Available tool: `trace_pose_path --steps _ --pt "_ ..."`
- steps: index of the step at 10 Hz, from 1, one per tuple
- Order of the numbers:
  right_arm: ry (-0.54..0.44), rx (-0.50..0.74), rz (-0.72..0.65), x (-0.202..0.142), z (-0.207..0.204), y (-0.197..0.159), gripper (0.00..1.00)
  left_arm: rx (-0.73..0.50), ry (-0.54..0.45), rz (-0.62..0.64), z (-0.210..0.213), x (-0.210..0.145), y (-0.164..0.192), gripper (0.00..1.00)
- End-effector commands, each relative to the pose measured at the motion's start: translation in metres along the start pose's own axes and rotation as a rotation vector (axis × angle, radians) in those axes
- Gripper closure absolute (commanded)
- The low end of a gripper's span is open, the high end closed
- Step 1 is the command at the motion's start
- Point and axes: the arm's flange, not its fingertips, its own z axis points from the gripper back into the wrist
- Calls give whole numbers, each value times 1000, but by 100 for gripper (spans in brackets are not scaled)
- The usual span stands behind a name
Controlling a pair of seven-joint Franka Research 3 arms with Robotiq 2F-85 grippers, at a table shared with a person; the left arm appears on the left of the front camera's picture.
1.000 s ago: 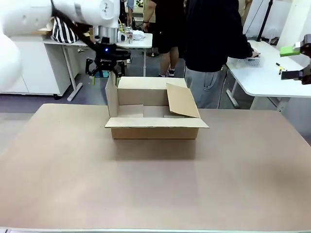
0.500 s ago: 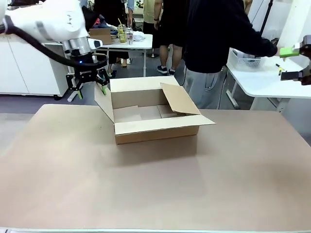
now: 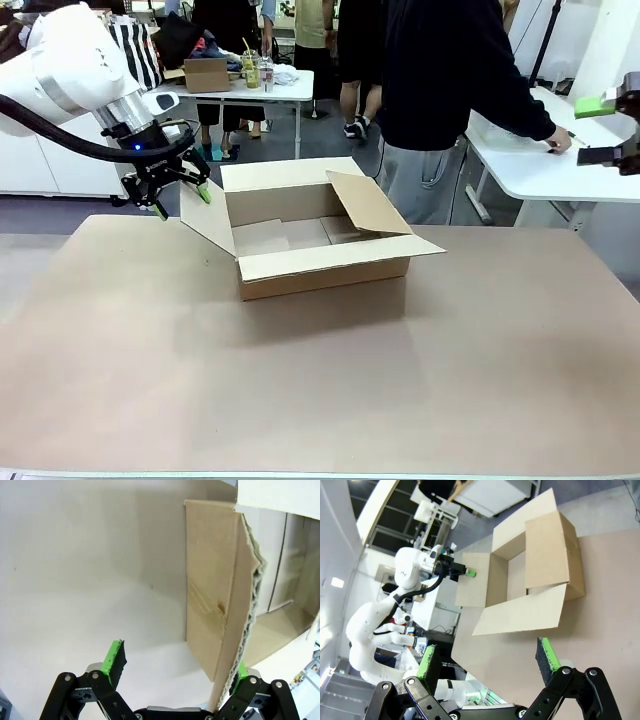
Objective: Pack the gift set into the box.
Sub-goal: Place both hands on the side flaps of the Package Box and spread them outward.
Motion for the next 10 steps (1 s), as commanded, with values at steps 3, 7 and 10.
trace_pose_path --steps 3,7,10 --pt "-14 25 23 3 -3 0 0 31 -6 -14 1 0 -5 0" --pt "110 -366 233 35 -50 58 0 31 -6 -14 1 0 -5 0" --pt "431 -541 501 82 -191 92 0 31 -6 -14 1 0 -5 0"
